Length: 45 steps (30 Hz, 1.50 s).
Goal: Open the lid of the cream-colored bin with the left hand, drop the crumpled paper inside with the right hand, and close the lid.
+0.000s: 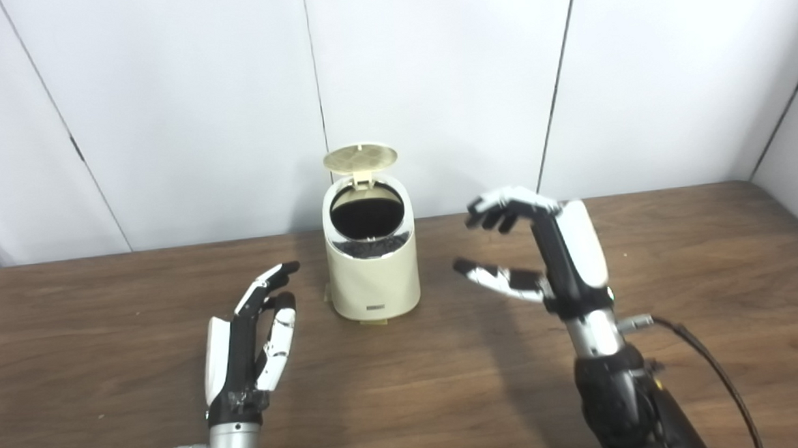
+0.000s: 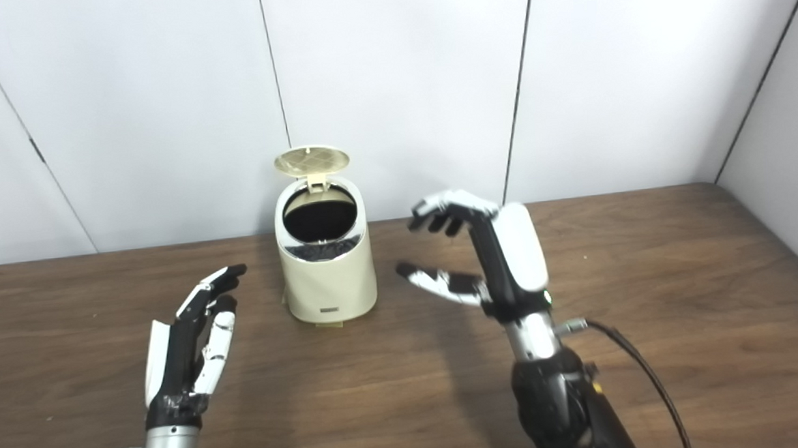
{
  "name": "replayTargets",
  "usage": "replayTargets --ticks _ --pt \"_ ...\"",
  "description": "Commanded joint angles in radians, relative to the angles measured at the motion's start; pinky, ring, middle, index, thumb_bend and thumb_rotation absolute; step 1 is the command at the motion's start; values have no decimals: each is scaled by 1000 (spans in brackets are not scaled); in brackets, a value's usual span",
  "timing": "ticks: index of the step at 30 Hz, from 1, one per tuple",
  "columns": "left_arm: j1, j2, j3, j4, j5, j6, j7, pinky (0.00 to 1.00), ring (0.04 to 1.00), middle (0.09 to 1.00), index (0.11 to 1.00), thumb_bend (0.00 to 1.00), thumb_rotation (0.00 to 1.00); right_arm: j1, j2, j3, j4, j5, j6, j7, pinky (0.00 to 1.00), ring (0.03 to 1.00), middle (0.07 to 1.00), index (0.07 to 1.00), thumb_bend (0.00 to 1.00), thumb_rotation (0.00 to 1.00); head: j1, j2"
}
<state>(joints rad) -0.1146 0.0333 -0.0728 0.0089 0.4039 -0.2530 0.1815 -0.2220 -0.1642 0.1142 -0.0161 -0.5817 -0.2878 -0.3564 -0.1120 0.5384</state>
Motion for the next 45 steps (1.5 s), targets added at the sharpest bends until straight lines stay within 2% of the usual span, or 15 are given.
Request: replayTargets --ticks 1,5,10,11,12,13,16,20,29,33,34,39,41,45 --pt "-6 6 -2 12 7 -26 12 722 812 827 814 340 892 -5 10 -16 -1 51 -44 1 452 562 606 495 484 156 1 1" --pt "-3 11 1 12 0 -32 12 724 812 827 815 345 896 40 22 -25 45 92 -57 7 460 564 605 495 483 155 3 1" --pt "3 20 0 7 -15 -50 5 720 806 819 802 300 877 79 21 -17 43 112 0 80 517 618 651 497 479 158 11 5" --pt "5 21 -1 5 -15 -53 4 714 802 816 800 286 877 85 21 -15 41 110 6 90 527 629 662 588 384 337 11 6" --pt "7 22 -1 3 -15 -55 4 712 800 815 798 270 874 91 21 -14 40 109 7 97 536 641 675 650 316 444 13 6" --pt "9 24 -1 2 -16 -56 2 711 800 814 797 262 872 95 22 -12 51 109 -8 98 542 648 681 672 292 470 17 7" --pt "16 27 -1 -2 -16 -56 1 719 800 813 796 242 864 102 23 -7 74 109 -41 96 577 683 703 702 250 371 25 10" --pt "23 34 -2 -10 -10 -57 0 715 797 813 799 227 860 109 24 0 91 102 -60 94 594 711 730 720 239 341 32 14" --pt "31 58 3 -39 -1 -51 -4 707 793 805 792 238 854 118 25 19 91 96 -74 112 631 749 768 750 209 456 58 17" --pt "20 75 15 -67 -11 -47 -9 720 806 816 803 243 831 118 23 26 86 88 -68 119 651 768 785 763 192 520 69 19" --pt "15 78 19 -75 -11 -46 -9 704 799 814 801 231 800 117 22 27 85 87 -66 121 659 774 791 768 191 542 69 19" --pt "-29 103 53 -141 -32 15 -42 701 794 801 782 258 830 114 24 33 84 77 -55 124 656 771 792 771 200 555 74 17" --pt "-59 114 68 -171 -29 47 -53 686 779 779 758 257 837 111 21 38 91 61 -60 121 653 768 793 773 199 535 81 7" --pt "-128 132 90 -201 -44 81 -72 663 751 759 751 268 843 104 16 46 111 70 -82 124 669 779 798 775 184 403 89 -4"
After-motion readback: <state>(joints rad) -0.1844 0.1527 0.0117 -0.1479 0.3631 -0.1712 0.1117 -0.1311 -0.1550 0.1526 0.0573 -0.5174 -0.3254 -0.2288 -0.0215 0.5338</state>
